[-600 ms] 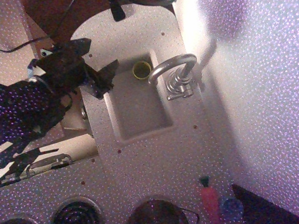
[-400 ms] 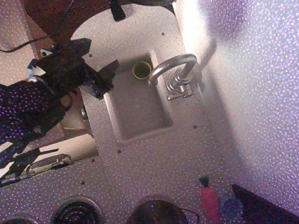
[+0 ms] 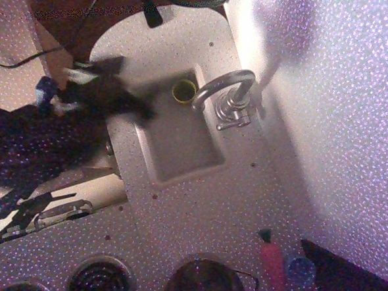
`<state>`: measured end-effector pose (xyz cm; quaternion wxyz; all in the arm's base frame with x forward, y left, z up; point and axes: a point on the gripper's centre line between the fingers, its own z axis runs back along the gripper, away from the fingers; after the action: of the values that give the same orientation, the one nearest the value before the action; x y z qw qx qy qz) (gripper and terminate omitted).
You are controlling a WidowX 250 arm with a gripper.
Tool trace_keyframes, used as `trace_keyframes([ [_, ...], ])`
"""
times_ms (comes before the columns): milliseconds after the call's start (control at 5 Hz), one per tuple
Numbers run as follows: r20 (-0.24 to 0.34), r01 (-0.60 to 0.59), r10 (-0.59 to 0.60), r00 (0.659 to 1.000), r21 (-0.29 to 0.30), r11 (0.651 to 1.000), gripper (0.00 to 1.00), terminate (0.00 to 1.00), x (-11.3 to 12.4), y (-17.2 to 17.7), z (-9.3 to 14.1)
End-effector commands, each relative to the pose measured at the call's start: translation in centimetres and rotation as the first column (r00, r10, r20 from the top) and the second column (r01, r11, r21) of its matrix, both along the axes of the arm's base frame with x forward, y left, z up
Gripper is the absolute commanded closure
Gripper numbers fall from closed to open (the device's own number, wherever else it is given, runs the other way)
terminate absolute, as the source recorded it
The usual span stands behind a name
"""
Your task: Turn faucet right
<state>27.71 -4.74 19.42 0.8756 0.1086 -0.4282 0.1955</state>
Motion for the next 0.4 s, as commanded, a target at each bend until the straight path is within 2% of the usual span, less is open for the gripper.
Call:
trace_keyframes([
  [0, 0.088, 0.072, -0.063, 0.994, -0.103, 0.992, 0.0, 0.0, 7.3, -1.0, 0.8],
  [200, 0.078, 0.102, -0.095, 0.992, -0.1, 0.99, 0.0, 0.0, 8.7, -2.9, 0.0],
])
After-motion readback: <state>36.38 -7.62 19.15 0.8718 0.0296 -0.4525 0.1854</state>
